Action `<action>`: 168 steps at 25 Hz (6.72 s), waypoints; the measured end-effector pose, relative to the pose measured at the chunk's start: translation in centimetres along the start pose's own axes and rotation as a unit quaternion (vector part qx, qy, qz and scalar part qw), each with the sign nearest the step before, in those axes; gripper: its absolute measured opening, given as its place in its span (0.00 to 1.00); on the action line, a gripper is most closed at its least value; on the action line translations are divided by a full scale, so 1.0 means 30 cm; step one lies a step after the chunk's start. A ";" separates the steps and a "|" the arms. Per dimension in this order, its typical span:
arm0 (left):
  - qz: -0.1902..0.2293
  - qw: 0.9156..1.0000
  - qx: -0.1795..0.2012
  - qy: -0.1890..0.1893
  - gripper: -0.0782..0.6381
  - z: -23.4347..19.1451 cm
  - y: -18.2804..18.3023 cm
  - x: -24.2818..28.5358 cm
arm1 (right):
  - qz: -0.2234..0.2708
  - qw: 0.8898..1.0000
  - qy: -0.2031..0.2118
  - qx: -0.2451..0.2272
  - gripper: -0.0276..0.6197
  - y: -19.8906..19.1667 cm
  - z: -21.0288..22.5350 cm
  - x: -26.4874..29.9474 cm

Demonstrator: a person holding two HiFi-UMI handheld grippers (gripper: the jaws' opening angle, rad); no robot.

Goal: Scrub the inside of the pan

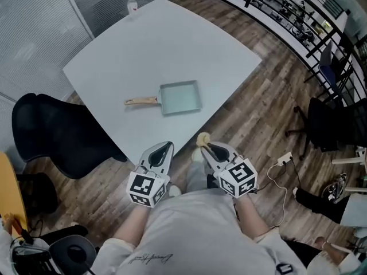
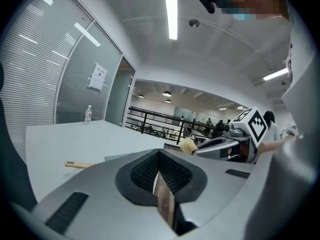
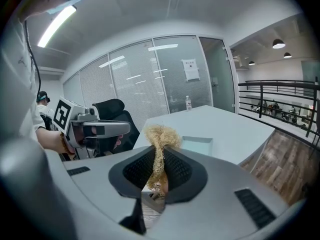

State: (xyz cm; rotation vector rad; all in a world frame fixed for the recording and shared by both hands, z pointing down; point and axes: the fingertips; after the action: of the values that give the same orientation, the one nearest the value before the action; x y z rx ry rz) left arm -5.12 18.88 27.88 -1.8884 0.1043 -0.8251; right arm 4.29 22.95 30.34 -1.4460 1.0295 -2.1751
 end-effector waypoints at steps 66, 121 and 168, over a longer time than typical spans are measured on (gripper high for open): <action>-0.053 0.998 0.023 0.033 0.12 -0.409 0.257 0.346 | -0.082 0.993 0.071 -0.041 0.14 0.290 0.523 0.309; -0.438 0.774 0.440 -0.123 0.33 -0.715 -0.292 0.568 | -0.345 0.849 0.053 -0.396 0.14 0.127 0.401 1.040; -0.479 0.751 0.442 -0.108 0.32 -0.720 -0.289 0.570 | -0.409 0.798 0.064 -0.438 0.15 0.051 0.380 1.000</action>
State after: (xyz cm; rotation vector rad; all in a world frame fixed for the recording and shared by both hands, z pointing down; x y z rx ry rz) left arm -7.18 -1.01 48.72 -0.9858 -1.2916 -1.0265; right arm 1.48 -1.11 51.45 -2.5662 1.8932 -2.4500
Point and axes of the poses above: the fingertips, and each gripper's own axes: x forward along the fingers, z to its right, y out of its top, and after that the axes turned 14 degrees about -z, right-handed
